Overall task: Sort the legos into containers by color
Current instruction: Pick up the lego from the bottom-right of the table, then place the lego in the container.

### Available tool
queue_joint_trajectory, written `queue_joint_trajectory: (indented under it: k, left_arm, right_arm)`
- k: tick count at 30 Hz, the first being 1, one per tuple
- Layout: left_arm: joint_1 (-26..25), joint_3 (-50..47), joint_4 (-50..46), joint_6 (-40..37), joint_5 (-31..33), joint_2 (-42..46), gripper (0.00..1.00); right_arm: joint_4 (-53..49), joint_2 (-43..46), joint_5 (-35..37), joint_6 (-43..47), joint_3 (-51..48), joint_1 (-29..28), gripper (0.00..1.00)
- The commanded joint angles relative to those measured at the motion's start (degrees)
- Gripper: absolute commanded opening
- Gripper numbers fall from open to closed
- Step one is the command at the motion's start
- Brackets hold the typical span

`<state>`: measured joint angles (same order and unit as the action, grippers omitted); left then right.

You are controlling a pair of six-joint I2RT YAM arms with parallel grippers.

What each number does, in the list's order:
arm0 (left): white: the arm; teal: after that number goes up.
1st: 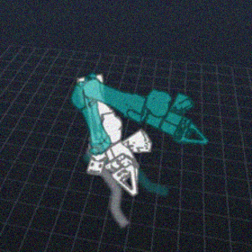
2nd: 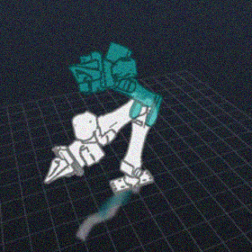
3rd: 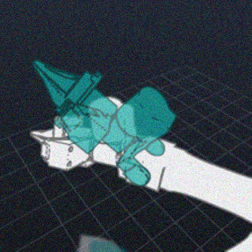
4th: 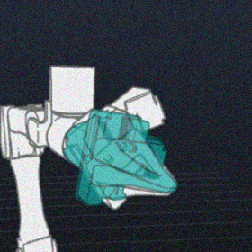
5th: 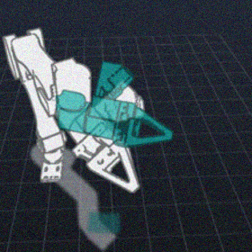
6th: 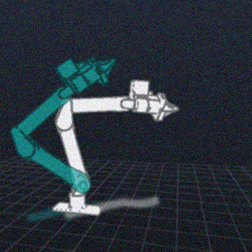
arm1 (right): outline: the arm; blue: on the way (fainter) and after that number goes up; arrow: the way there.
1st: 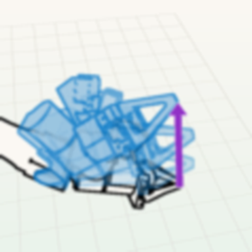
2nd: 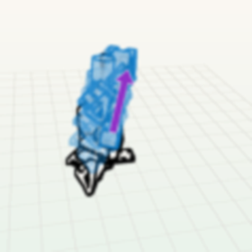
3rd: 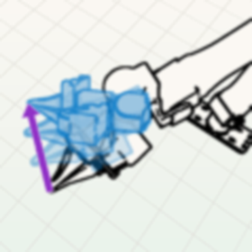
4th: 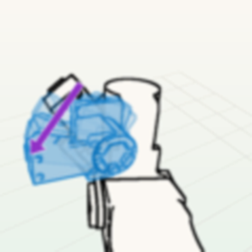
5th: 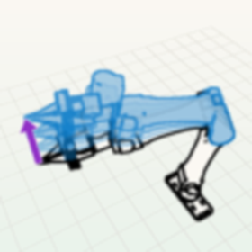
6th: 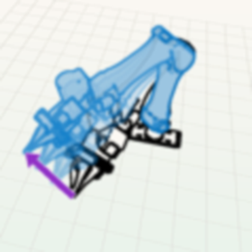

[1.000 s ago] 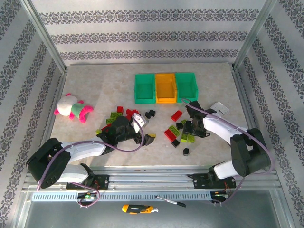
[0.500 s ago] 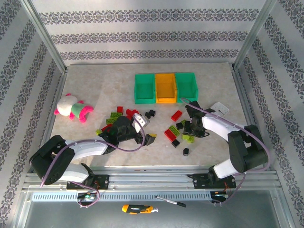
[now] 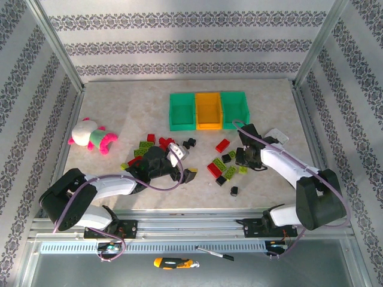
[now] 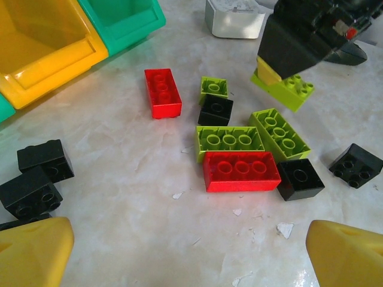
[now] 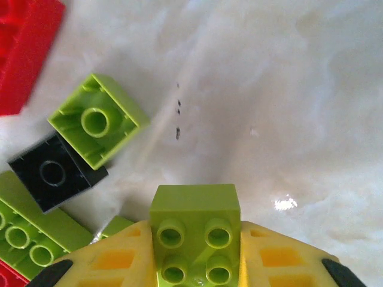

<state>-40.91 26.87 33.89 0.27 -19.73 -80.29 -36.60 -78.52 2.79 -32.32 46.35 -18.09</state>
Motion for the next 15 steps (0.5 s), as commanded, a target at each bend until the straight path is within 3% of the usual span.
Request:
queue_joint_trajectory:
  k: [1,8,15]
  left_arm:
    - [-0.8,0.9,3.7,0.7,-1.2,-0.8,0.99]
    - [-0.9,0.8,6.0,1.6,-1.3,-1.7,0.99]
    - [-0.8,-0.3,6.7,2.5,0.7,-0.5,0.99]
  right_arm:
    - [1.0,1.8,2.6,1.8,3.1,0.3,0.27]
    - [7.2,-3.4,4.2,6.6,15.1,2.4,0.28]
    - [12.1,-20.6,5.0,12.0,32.7,6.3,0.29]
